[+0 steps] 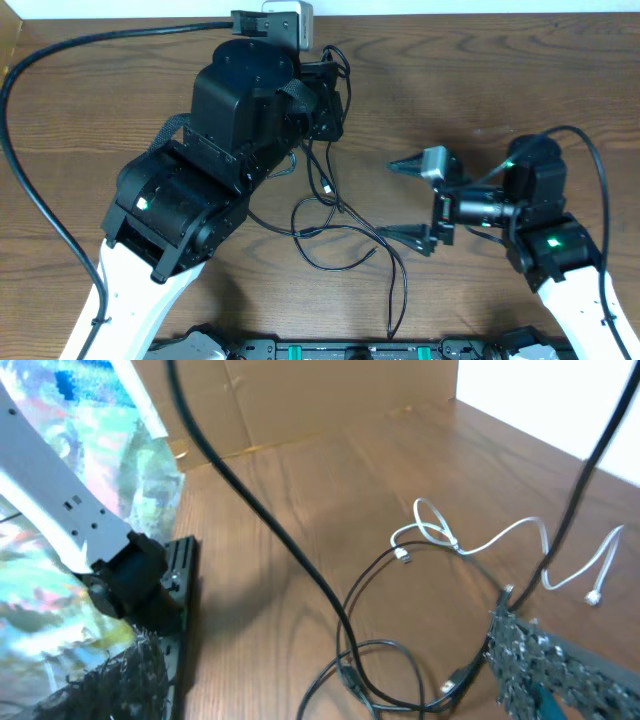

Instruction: Untangle cables

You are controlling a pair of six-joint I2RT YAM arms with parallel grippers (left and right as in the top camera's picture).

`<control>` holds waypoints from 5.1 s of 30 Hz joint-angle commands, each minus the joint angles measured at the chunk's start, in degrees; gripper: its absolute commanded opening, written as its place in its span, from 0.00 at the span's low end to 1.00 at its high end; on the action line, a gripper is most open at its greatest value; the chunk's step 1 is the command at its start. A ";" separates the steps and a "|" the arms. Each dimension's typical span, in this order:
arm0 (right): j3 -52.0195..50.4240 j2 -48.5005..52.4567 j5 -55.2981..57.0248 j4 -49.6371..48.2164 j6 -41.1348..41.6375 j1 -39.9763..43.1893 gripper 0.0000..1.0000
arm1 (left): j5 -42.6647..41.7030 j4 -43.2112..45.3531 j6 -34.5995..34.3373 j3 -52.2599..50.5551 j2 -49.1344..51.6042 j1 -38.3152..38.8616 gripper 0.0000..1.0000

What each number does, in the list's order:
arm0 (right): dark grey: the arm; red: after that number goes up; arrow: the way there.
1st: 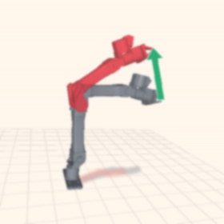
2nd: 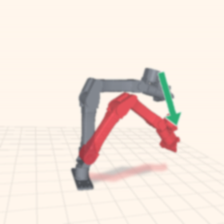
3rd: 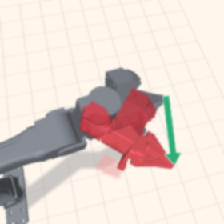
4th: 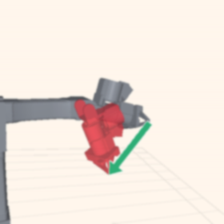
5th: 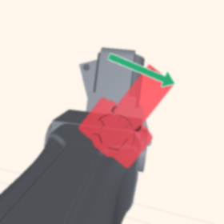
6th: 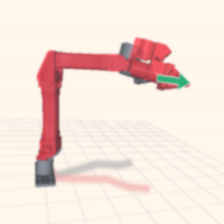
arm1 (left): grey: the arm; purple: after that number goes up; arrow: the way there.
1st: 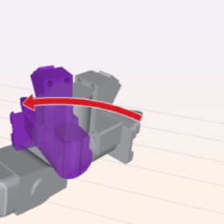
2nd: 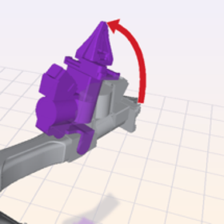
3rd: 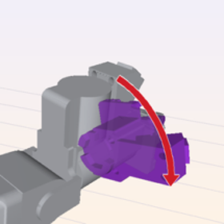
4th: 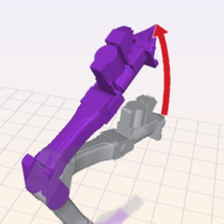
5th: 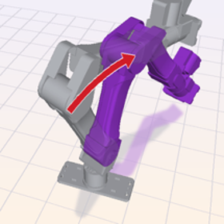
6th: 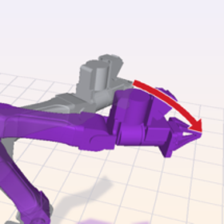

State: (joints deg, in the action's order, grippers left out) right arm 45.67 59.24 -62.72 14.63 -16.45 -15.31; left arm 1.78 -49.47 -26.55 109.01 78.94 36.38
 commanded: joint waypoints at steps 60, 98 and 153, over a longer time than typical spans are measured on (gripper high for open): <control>-0.09 20.90 -1.53 -33.83 10.45 0.24 0.01 | -21.64 -0.94 11.43 0.61 -0.28 -2.75 0.08; -0.09 20.92 -6.25 -29.00 14.64 -12.61 0.48 | -21.73 6.14 3.28 0.61 1.92 -7.23 0.08; 34.18 8.13 32.83 -9.27 12.85 5.57 0.01 | -11.61 -15.02 3.56 0.59 12.52 -18.62 0.93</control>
State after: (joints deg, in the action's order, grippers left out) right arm 79.26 67.13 -38.70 4.58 -1.06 -9.98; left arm -10.33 -64.05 -22.90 108.99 91.50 18.04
